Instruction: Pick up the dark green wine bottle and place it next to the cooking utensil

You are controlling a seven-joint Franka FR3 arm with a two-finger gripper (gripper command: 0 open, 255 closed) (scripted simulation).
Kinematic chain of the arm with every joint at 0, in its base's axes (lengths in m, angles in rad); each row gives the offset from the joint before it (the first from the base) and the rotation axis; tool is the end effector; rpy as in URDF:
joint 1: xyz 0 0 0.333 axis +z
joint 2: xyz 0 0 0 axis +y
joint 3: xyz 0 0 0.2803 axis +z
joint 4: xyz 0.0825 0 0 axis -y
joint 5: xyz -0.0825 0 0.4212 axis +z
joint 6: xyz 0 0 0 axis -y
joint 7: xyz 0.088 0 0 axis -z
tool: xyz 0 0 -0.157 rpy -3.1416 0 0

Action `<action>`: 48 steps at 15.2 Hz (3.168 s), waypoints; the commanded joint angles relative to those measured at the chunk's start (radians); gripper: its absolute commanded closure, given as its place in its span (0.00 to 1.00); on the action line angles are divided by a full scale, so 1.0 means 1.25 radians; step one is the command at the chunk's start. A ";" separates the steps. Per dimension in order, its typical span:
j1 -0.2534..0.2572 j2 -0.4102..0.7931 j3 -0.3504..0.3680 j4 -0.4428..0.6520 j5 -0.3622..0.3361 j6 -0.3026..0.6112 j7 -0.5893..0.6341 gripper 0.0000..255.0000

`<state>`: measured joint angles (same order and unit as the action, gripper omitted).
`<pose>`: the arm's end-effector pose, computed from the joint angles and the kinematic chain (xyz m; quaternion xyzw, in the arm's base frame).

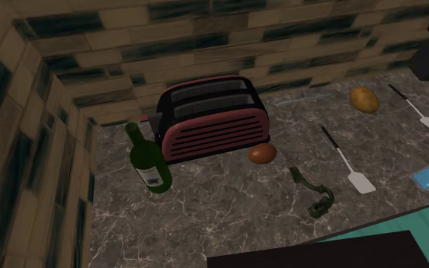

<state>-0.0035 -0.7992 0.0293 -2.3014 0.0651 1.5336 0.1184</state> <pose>0.3638 0.0210 0.5446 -0.9984 0.0488 -0.0140 0.0230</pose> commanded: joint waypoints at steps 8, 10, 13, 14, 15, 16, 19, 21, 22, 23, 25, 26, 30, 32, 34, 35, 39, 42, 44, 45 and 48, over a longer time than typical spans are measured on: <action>0.025 0.076 0.103 -0.056 0.059 0.144 0.104 0.00; 0.031 0.108 0.133 -0.062 0.073 0.187 0.133 0.00; 0.039 0.164 0.178 -0.064 0.087 0.250 0.178 0.00; 0.040 0.185 0.193 -0.062 0.091 0.271 0.193 0.00; 0.042 0.206 0.208 -0.059 0.093 0.292 0.208 0.00; 0.043 0.229 0.223 -0.055 0.095 0.313 0.224 0.00; 0.044 0.302 0.268 -0.037 0.092 0.373 0.273 0.00; 0.043 0.355 0.297 -0.019 0.083 0.411 0.309 0.00; 0.042 0.383 0.311 -0.009 0.076 0.430 0.327 0.00; 0.041 0.411 0.325 0.003 0.067 0.447 0.347 0.00; 0.039 0.471 0.352 0.029 0.043 0.480 0.389 0.00; 0.039 0.502 0.365 0.043 0.028 0.496 0.411 0.00; 0.045 0.633 0.404 0.113 -0.051 0.545 0.508 0.00; 0.056 0.702 0.414 0.155 -0.100 0.562 0.560 0.00; 0.074 0.771 0.416 0.202 -0.149 0.573 0.610 0.00; 0.086 0.806 0.414 0.227 -0.174 0.576 0.633 0.00; 0.146 0.940 0.391 0.340 -0.258 0.577 0.712 0.00; 0.157 0.966 0.382 0.349 -0.273 0.592 0.724 0.00; 0.161 0.980 0.377 0.346 -0.283 0.608 0.730 0.00; 0.163 0.987 0.374 0.344 -0.287 0.616 0.733 0.00; 0.169 1.006 0.367 0.342 -0.300 0.635 0.740 0.00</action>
<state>0.2075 0.4542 0.4900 -1.8735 -0.3067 2.3219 1.0436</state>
